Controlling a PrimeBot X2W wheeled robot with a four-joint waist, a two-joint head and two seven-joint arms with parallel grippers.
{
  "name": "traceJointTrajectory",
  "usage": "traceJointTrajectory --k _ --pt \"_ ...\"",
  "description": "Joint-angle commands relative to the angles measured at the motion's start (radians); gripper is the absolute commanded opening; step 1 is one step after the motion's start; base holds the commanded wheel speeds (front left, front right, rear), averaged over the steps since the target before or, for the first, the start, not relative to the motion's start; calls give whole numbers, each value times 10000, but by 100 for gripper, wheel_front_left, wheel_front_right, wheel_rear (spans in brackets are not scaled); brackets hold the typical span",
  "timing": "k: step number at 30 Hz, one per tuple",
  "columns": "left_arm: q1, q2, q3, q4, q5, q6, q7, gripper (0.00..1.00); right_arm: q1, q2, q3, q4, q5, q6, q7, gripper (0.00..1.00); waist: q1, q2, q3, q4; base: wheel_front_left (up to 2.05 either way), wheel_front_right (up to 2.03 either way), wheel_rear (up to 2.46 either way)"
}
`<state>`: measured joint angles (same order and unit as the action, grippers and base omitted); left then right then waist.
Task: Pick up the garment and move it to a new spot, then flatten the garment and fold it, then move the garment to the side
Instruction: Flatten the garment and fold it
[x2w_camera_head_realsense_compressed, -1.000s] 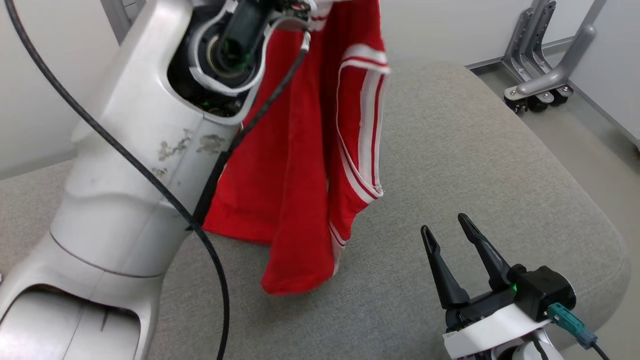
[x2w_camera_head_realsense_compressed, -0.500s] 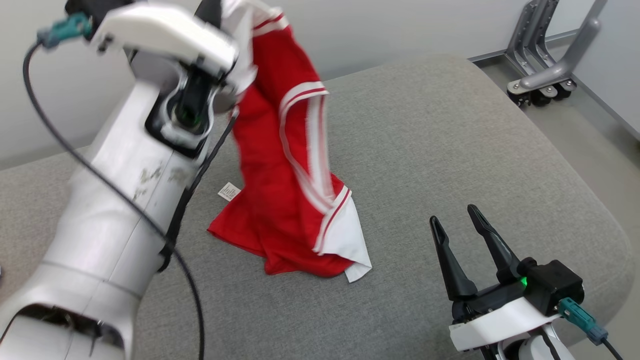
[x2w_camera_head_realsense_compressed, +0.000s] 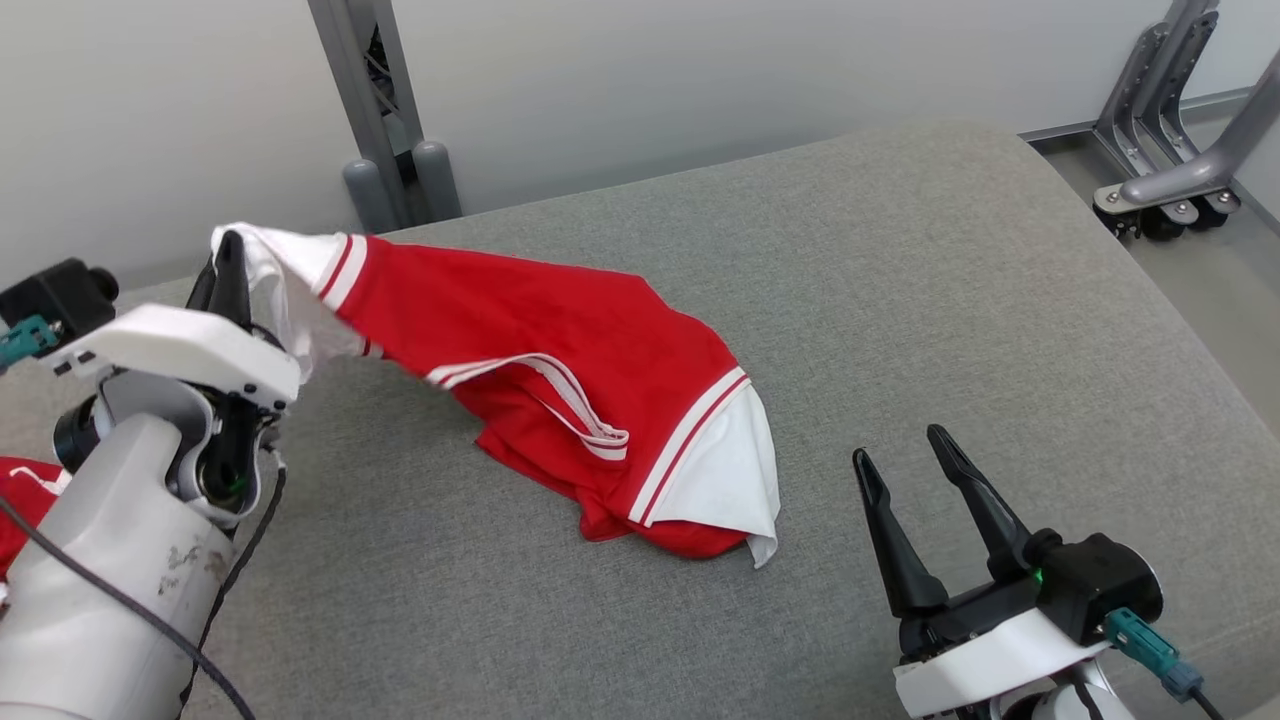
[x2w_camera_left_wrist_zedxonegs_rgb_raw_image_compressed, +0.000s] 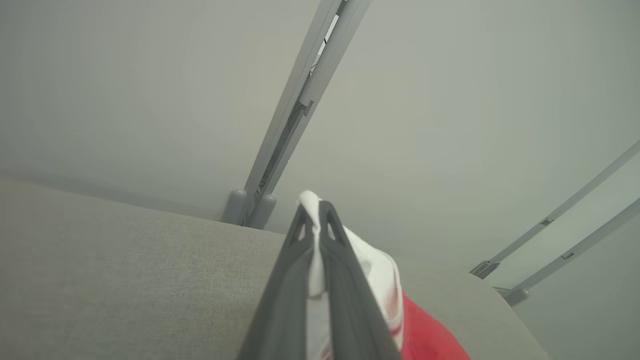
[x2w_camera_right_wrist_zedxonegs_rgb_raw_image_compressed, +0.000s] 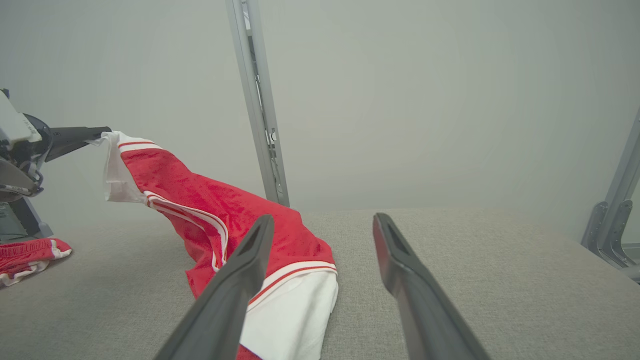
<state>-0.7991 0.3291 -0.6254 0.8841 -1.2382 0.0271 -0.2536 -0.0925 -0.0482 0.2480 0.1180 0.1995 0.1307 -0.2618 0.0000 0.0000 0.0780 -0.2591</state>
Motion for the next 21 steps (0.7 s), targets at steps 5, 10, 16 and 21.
traceJointTrajectory --k 5,10,16,21 --pt "1081 276 826 -647 126 -706 -116 100 174 -49 16 83 -50 1 -60 100 0 0 -45 235 0 0 0" --pt "2559 184 2575 -2183 1665 -395 -112 100 254 -52 10 139 -91 1 -60 100 0 0 -149 508 0 0 0" --pt "4696 -489 4768 -4787 4358 332 -115 100 315 -49 208 239 -84 1 -58 100 0 0 -253 905 0 0 0" --pt "6357 -1383 5673 -6917 6497 492 -114 100 342 -51 244 317 -63 1 -60 100 0 0 -271 1357 0 0 0"
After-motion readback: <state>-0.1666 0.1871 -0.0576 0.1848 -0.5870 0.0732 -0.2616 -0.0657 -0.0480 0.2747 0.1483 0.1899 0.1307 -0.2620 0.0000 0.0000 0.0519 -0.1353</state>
